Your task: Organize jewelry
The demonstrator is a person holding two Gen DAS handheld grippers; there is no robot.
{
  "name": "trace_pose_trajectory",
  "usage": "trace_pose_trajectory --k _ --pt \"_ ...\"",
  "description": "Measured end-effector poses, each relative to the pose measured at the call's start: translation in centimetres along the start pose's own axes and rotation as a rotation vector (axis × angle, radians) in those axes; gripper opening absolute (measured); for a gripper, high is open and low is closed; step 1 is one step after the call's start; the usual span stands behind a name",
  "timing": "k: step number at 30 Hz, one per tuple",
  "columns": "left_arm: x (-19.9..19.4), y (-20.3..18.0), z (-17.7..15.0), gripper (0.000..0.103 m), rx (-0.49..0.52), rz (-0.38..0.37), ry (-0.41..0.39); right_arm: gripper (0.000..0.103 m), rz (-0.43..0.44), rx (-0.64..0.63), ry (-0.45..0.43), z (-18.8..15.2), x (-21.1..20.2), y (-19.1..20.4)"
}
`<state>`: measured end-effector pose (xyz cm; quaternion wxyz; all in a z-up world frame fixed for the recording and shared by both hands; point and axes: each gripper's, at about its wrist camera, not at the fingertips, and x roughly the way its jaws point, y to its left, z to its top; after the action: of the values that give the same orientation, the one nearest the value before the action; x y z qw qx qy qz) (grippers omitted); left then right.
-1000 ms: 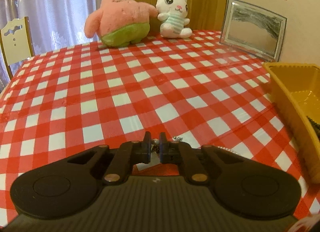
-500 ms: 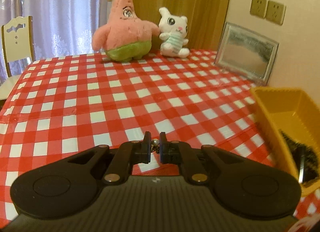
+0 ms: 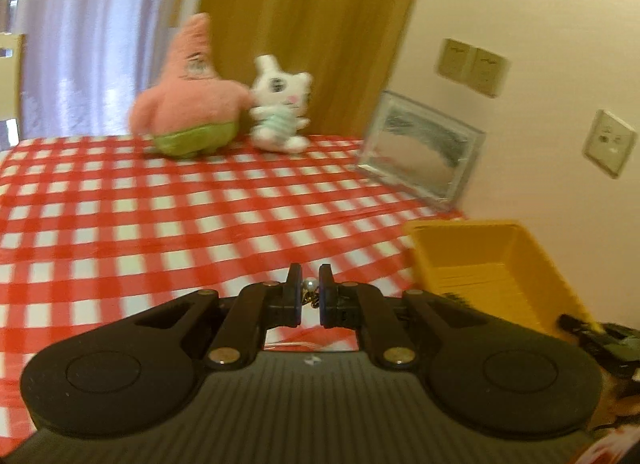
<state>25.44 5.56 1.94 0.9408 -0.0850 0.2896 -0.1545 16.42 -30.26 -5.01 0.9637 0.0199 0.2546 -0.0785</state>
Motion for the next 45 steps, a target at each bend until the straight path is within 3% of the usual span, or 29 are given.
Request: trace_pose_trajectory --k 6,14,18,21,23,24,30,37,41,45 --pt "1.6 -5.4 -0.1 0.007 0.026 -0.158 0.014 0.004 0.001 0.0 0.0 0.0 0.0 0.0" --pt "4.8 -13.1 -1.7 0.006 0.052 -0.353 0.091 0.004 0.007 0.004 -0.003 0.2 -0.1 0.1" --pt "6.2 -15.8 -2.7 0.007 0.063 -0.41 0.136 0.004 0.012 0.008 -0.004 0.2 -0.2 0.0" --pt "6.6 -16.8 -3.2 0.009 0.066 -0.413 0.149 0.004 0.016 0.012 -0.004 0.2 -0.3 0.0" --pt "6.5 -16.7 -3.3 0.022 0.056 -0.413 0.147 0.004 0.019 0.014 -0.003 0.2 -0.3 -0.1" --pt "6.3 -16.5 -3.1 0.023 0.051 -0.41 0.142 0.004 0.019 0.017 -0.001 0.2 -0.2 -0.1" --pt "4.5 -12.9 -1.5 0.024 0.004 -0.322 0.076 0.004 0.025 0.031 0.002 0.1 -0.1 -0.2" --pt "0.4 -4.4 0.4 0.024 -0.024 -0.04 -0.005 0.004 0.033 0.046 0.005 0.1 0.0 -0.4" --pt "-1.2 -0.4 0.3 0.024 -0.053 0.099 0.002 0.004 0.032 0.046 0.006 0.1 0.0 -0.5" --pt "-1.5 1.7 -1.2 0.024 -0.074 0.158 0.039 0.004 0.032 0.043 0.005 0.0 0.0 -0.5"
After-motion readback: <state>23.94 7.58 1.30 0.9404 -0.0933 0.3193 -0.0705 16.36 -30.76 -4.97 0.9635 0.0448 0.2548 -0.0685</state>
